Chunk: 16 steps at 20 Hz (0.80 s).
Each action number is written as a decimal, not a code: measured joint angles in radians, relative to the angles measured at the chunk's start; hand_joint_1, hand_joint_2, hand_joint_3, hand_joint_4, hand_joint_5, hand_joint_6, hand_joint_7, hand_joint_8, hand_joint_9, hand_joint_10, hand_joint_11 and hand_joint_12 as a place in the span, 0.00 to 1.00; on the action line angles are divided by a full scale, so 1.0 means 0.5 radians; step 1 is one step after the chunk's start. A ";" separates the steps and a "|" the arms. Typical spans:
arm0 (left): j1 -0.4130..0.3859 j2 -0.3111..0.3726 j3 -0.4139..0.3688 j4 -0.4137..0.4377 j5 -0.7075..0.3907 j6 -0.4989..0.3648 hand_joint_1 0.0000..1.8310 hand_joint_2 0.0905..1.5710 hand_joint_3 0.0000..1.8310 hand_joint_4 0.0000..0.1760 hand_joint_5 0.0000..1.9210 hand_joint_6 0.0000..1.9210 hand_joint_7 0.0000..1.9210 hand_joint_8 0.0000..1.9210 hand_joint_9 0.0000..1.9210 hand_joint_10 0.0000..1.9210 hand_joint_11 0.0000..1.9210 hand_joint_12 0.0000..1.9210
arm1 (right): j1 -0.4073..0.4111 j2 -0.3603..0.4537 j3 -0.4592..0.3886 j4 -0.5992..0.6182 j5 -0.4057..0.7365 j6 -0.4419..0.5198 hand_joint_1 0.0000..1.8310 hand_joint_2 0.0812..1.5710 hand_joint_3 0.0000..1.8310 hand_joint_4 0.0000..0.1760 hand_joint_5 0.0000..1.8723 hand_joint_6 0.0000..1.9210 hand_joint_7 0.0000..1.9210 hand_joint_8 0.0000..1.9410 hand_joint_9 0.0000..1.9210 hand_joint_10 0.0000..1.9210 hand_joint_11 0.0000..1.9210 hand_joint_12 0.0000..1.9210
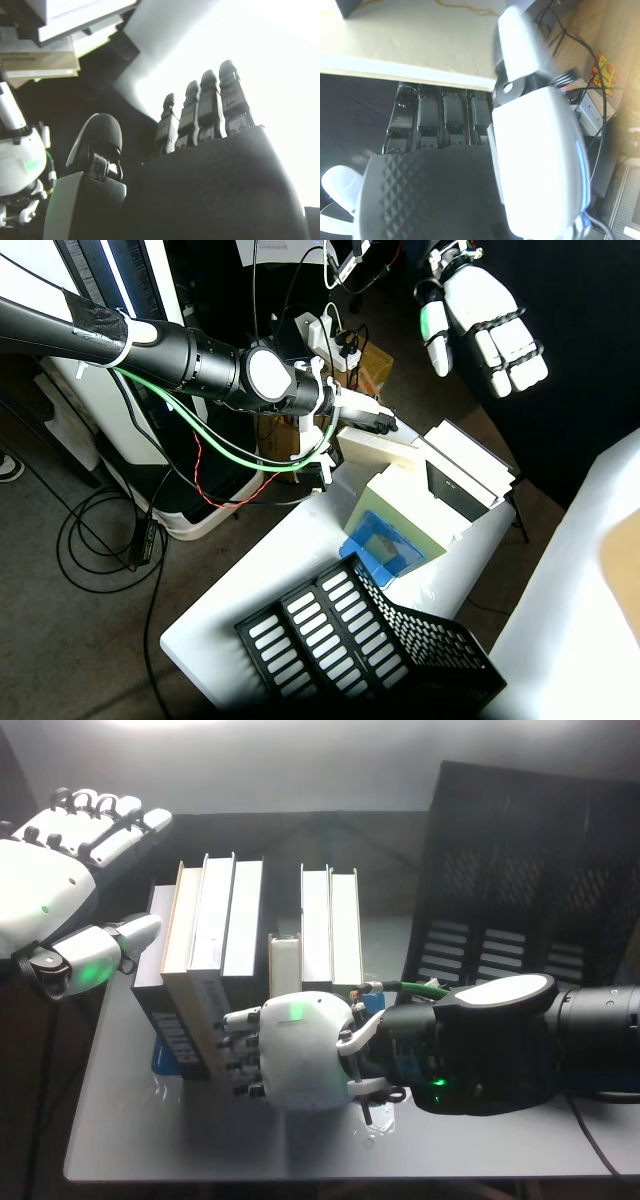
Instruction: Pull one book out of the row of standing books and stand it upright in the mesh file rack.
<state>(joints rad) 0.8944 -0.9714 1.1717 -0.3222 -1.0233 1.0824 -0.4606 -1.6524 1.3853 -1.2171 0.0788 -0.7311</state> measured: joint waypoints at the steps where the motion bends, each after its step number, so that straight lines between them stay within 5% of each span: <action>1: 0.000 0.000 0.000 0.002 -0.001 0.000 0.07 0.91 0.00 0.35 0.00 0.00 0.00 0.00 0.00 0.00 0.00 0.00 | 0.001 0.001 0.001 -0.002 -0.001 0.000 0.66 0.72 0.02 0.00 0.26 0.00 0.22 0.00 0.08 0.01 0.00 0.08; 3: 0.000 0.000 -0.002 0.002 -0.004 0.000 0.06 0.92 0.00 0.33 0.00 0.00 0.00 0.00 0.00 0.00 0.00 0.00 | 0.002 0.001 0.000 -0.013 -0.003 0.001 0.64 0.69 0.00 0.00 0.20 0.00 0.16 0.00 0.08 0.01 0.00 0.00; 4: 0.000 0.000 -0.002 0.003 -0.003 0.000 0.06 0.92 0.00 0.35 0.00 0.00 0.00 0.00 0.00 0.00 0.00 0.00 | 0.002 0.001 0.001 -0.017 -0.005 0.000 0.61 0.67 0.00 0.00 0.05 0.00 0.03 0.00 0.01 0.00 0.00 0.00; 5: 0.000 0.000 -0.002 0.005 -0.004 0.000 0.07 0.92 0.00 0.36 0.00 0.00 0.00 0.00 0.00 0.00 0.00 0.00 | 0.002 0.002 0.001 -0.021 -0.014 -0.001 0.71 0.61 0.00 0.00 0.18 0.01 0.16 0.03 0.11 0.02 0.00 0.12; 6: 0.000 0.000 -0.002 0.004 -0.004 0.000 0.08 0.92 0.00 0.35 0.00 0.00 0.00 0.00 0.00 0.00 0.00 0.00 | 0.002 0.002 0.011 -0.018 -0.021 0.001 0.73 0.67 0.02 0.00 0.22 0.02 0.16 0.02 0.08 0.01 0.00 0.02; 7: 0.000 0.000 -0.002 0.003 -0.004 0.000 0.07 0.92 0.00 0.35 0.00 0.00 0.00 0.00 0.00 0.00 0.00 0.00 | 0.002 0.003 0.013 -0.018 -0.014 0.000 0.66 0.74 0.04 0.00 0.16 0.01 0.12 0.01 0.04 0.00 0.00 0.00; 9: 0.000 0.000 -0.002 0.005 -0.006 0.000 0.08 0.91 0.00 0.37 0.00 0.00 0.00 0.00 0.00 0.00 0.00 0.00 | 0.002 0.003 0.015 -0.020 -0.018 0.000 0.72 0.59 0.00 0.11 0.10 0.00 0.09 0.00 0.05 0.01 0.00 0.00; 10: 0.000 0.000 -0.002 0.005 -0.005 0.000 0.08 0.91 0.00 0.39 0.00 0.00 0.00 0.00 0.00 0.00 0.00 0.00 | 0.002 0.001 0.024 -0.020 -0.020 0.000 0.79 0.46 0.00 0.00 0.27 0.03 0.26 0.01 0.26 0.05 0.00 0.51; 11: 0.000 0.000 -0.002 0.005 -0.004 0.000 0.09 0.92 0.00 0.26 0.00 0.00 0.00 0.00 0.00 0.00 0.00 0.00 | 0.002 0.002 0.031 -0.014 -0.020 0.002 0.76 0.55 0.03 0.00 0.28 0.02 0.27 0.01 0.32 0.07 0.00 0.66; 12: -0.001 0.000 -0.002 0.008 -0.004 0.000 0.10 0.93 0.00 0.25 0.00 0.00 0.00 0.00 0.00 0.00 0.00 0.00 | 0.002 0.001 0.036 -0.015 -0.017 0.001 0.73 0.64 0.03 0.00 0.28 0.01 0.29 0.00 0.34 0.08 0.00 0.73; 13: -0.002 0.000 -0.002 0.018 -0.005 0.000 0.11 0.93 0.00 0.29 0.00 0.00 0.00 0.00 0.00 0.00 0.00 0.00 | 0.002 -0.002 0.049 -0.020 -0.010 -0.002 0.69 0.61 0.02 0.00 0.47 0.05 0.49 0.04 0.53 0.23 0.26 0.82; 14: -0.002 0.000 -0.002 0.021 -0.005 0.000 0.11 0.92 0.00 0.33 0.00 0.00 0.00 0.00 0.00 0.00 0.00 0.00 | 0.002 -0.008 0.056 -0.020 -0.009 -0.002 0.64 0.70 0.01 0.00 0.47 0.48 0.63 0.67 0.71 0.80 0.61 0.96; 15: -0.003 0.000 -0.002 0.027 -0.003 0.000 0.11 0.92 0.00 0.30 0.00 0.00 0.00 0.00 0.00 0.00 0.00 0.00 | 0.002 -0.030 0.075 -0.027 0.003 -0.002 0.60 0.54 0.38 0.00 0.44 0.75 0.75 0.93 0.83 0.96 0.80 0.99; 16: -0.005 0.000 -0.002 0.032 -0.005 0.000 0.11 0.92 0.00 0.30 0.00 0.00 0.00 0.00 0.00 0.00 0.00 0.00 | 0.002 -0.044 0.083 -0.063 0.023 -0.027 0.60 0.41 0.60 0.00 0.48 0.83 0.80 0.99 0.83 0.99 0.81 1.00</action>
<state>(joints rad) 0.8921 -0.9714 1.1706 -0.3061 -1.0256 1.0824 -0.4595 -1.6745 1.4269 -1.2488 0.0902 -0.7444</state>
